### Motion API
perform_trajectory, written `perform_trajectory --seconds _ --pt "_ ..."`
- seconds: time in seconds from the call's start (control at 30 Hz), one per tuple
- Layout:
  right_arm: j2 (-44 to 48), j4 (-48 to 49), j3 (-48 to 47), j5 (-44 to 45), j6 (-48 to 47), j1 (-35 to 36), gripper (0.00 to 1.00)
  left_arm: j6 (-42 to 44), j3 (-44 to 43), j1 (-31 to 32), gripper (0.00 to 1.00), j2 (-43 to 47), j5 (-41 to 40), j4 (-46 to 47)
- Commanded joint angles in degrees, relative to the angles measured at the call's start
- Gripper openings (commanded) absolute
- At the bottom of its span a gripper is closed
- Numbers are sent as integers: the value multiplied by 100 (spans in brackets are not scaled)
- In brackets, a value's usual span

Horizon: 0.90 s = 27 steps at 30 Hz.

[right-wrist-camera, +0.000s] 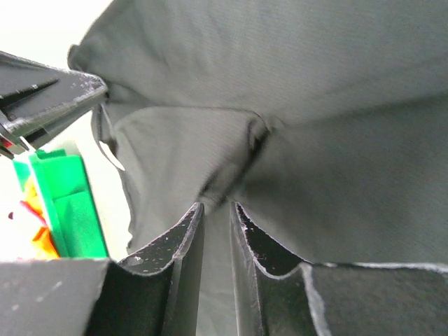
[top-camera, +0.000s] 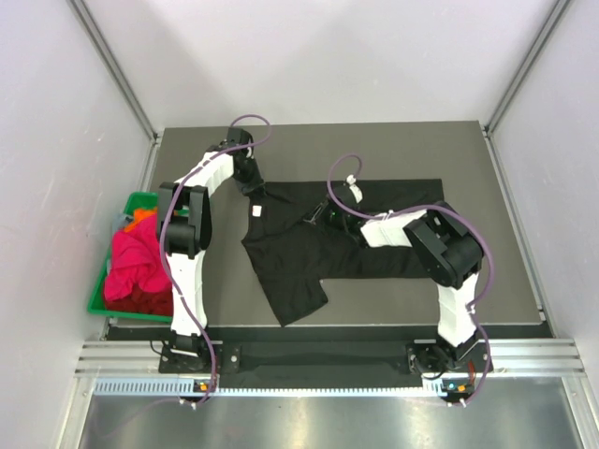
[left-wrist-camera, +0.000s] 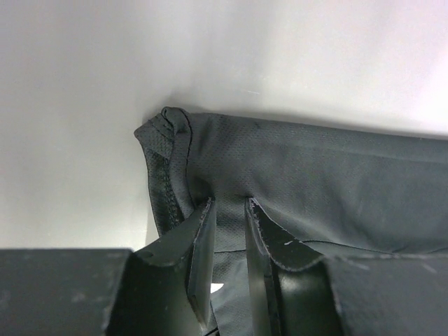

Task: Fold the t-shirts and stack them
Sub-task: Fold the tshirt

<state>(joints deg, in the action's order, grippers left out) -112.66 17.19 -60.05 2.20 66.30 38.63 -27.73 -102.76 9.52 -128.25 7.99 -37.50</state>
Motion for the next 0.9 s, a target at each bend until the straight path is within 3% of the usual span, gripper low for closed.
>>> perform_trajectory --seconds 0.0,0.87 --pt "-124 250 -393 53 102 127 22 13 -86 -29 28 -25 -87 14" --pt "-353 -559 -683 501 453 364 26 13 -86 -38 28 -78 -184 5"
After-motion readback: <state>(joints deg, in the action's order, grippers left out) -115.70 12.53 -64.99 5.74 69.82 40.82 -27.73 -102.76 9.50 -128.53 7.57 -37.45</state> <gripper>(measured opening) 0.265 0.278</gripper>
